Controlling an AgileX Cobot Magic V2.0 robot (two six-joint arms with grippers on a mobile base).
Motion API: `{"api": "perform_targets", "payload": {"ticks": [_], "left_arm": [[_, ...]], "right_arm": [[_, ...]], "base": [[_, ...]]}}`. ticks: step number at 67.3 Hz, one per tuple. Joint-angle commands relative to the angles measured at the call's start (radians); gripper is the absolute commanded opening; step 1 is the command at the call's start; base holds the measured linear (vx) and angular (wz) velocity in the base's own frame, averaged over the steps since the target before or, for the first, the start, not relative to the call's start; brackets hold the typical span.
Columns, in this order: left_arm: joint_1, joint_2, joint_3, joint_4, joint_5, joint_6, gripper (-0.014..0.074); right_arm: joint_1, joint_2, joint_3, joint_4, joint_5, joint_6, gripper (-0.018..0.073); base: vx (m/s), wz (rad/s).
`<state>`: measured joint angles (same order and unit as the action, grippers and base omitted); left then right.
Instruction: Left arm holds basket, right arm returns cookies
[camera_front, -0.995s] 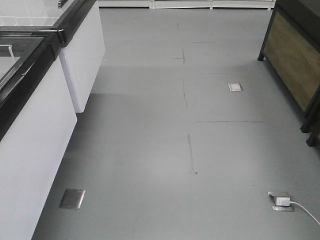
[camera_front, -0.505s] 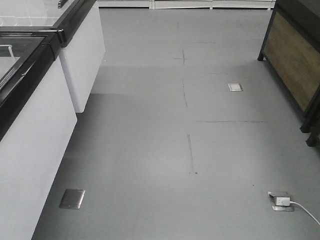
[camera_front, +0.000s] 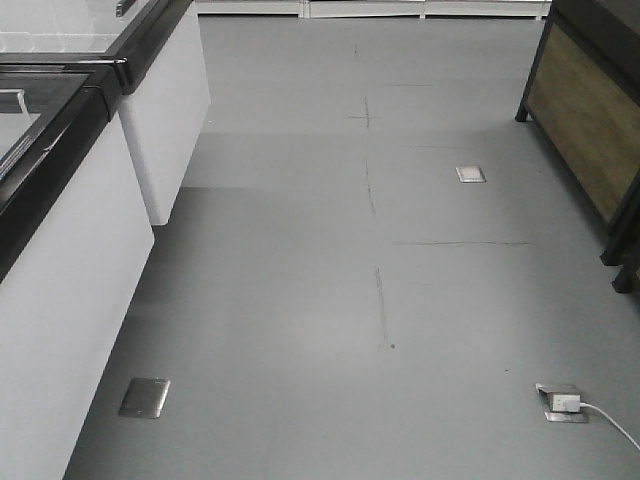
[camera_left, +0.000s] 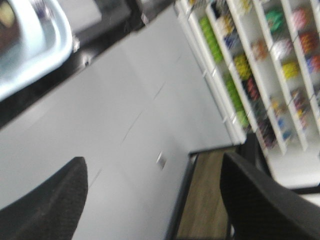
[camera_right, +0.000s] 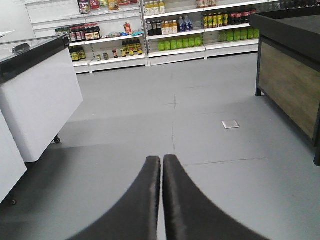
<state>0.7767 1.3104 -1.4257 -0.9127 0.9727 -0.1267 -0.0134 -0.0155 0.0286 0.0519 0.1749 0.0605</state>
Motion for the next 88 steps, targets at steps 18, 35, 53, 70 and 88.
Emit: {"api": "perform_targets", "payload": {"ticks": [18,35,53,70,88], "left_arm": [[0.362,0.048,-0.032,-0.295,0.017,0.167,0.0519],[0.385,0.176,-0.032,-0.508,0.079,0.305,0.0559],[0.358,0.282,-0.032,-0.631,0.067,0.396,0.0598],[0.252,0.377,-0.032,-0.737,0.021,0.454,0.0596],[0.206,0.432,-0.033,-0.862,-0.022,0.483,0.0592]], "right_arm": [[0.001,-0.006,0.003,-0.002,-0.075,-0.006,-0.0003],[0.001,-0.006,0.003,-0.002,-0.075,-0.006,-0.0003],[0.001,-0.006,0.003,-0.002,-0.075,-0.006,-0.0003],[0.001,-0.006,0.003,-0.002,-0.075,-0.006,-0.0003],[0.000,-0.006,0.003,-0.002,-0.073,-0.006,-0.0003]], "base": [[0.00,0.00],[0.00,0.00],[0.00,0.00],[0.00,0.00],[0.00,0.00]]}}
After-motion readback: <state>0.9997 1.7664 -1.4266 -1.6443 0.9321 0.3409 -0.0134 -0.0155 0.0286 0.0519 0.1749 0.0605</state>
